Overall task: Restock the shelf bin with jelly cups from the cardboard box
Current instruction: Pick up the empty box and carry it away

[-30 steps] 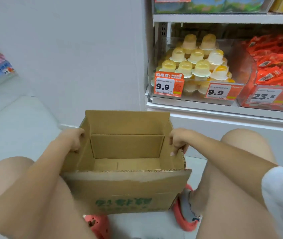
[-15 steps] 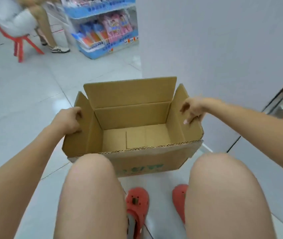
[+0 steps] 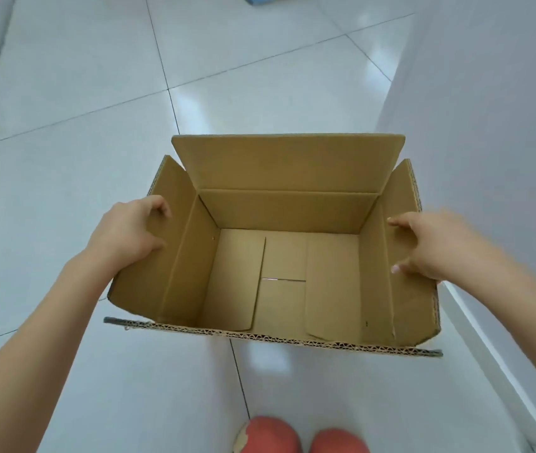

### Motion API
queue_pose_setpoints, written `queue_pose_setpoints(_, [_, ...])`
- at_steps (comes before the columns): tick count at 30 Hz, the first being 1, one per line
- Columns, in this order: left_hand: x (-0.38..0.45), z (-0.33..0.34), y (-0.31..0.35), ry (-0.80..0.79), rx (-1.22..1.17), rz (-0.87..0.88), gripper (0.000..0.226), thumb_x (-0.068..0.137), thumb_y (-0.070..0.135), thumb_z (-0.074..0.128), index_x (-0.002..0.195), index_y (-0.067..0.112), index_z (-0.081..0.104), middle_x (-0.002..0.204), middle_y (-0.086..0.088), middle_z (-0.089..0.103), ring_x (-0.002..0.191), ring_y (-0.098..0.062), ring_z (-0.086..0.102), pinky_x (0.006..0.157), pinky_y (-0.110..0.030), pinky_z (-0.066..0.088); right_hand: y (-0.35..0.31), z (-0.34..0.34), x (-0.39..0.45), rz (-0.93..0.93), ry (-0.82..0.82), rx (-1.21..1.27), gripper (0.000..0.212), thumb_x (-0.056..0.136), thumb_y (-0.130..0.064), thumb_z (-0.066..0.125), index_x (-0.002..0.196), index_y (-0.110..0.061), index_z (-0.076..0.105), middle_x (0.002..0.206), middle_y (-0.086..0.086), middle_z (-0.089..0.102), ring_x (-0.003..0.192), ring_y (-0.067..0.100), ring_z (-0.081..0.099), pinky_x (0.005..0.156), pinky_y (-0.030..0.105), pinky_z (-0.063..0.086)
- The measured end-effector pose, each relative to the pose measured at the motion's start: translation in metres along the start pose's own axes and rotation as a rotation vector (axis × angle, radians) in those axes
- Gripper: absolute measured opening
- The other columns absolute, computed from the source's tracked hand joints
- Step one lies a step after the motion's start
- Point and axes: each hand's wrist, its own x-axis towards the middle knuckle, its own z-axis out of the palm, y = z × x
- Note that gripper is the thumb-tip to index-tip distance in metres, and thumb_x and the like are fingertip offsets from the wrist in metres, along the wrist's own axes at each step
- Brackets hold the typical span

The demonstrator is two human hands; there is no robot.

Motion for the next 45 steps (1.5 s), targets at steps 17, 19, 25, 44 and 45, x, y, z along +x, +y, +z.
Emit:
queue_pose_setpoints(17, [-0.108, -0.328, 0.065, -0.026, -0.075, -0.235, 0.033, 0.077, 0.01, 0.072, 0.089, 0.023, 0.044, 0.064, -0.008, 0.055, 0.059, -0.026, 0.053, 0.052, -0.035, 0.048, -0.075, -0.289, -0.127, -0.061, -0.166, -0.003, 0.057, 0.073, -0.022, 0.081, 0.123, -0.019, 0.054, 0.103, 0.008, 0.062, 0.078, 0.024, 0.056, 0.069, 0.039, 0.056])
queue_pose_setpoints(19, [-0.126, -0.363, 0.071, -0.026, -0.043, -0.248, 0.034, 0.076, 0.01, 0.071, 0.089, 0.024, 0.042, 0.061, -0.006, 0.053, 0.058, -0.027, 0.053, 0.052, -0.037, 0.048, -0.082, -0.324, -0.149, -0.077, -0.173, 0.02, 0.058, 0.073, -0.021, 0.08, 0.124, -0.02, 0.054, 0.107, 0.008, 0.062, 0.081, 0.021, 0.053, 0.066, 0.033, 0.054])
queue_pose_setpoints(25, [-0.14, -0.44, 0.079, -0.015, -0.006, -0.235, 0.035, 0.074, 0.011, 0.072, 0.089, 0.023, 0.043, 0.069, -0.007, 0.06, 0.063, -0.026, 0.056, 0.055, -0.037, 0.051, -0.118, -0.404, -0.178, -0.115, -0.237, 0.058, 0.059, 0.075, -0.017, 0.079, 0.127, -0.021, 0.052, 0.1, 0.002, 0.05, 0.079, 0.024, 0.056, 0.045, 0.026, 0.051])
queue_pose_setpoints(44, [0.139, -0.579, 0.057, 0.014, -0.043, -0.138, 0.034, 0.073, 0.01, 0.07, 0.093, 0.023, 0.047, 0.081, -0.007, 0.062, 0.074, -0.027, 0.053, 0.062, -0.036, 0.047, -0.274, -0.558, 0.002, -0.062, -0.144, 0.076, 0.061, 0.074, -0.015, 0.08, 0.128, -0.017, 0.052, 0.111, 0.008, 0.049, 0.075, 0.029, 0.06, 0.038, 0.024, 0.049])
queue_pose_setpoints(45, [0.158, -0.585, 0.061, 0.016, -0.047, -0.122, 0.033, 0.073, 0.009, 0.07, 0.094, 0.022, 0.047, 0.079, -0.006, 0.06, 0.073, -0.027, 0.052, 0.061, -0.036, 0.046, -0.279, -0.566, 0.012, -0.048, -0.135, 0.076, 0.061, 0.074, -0.016, 0.08, 0.129, -0.017, 0.051, 0.116, 0.01, 0.051, 0.074, 0.028, 0.059, 0.039, 0.024, 0.05])
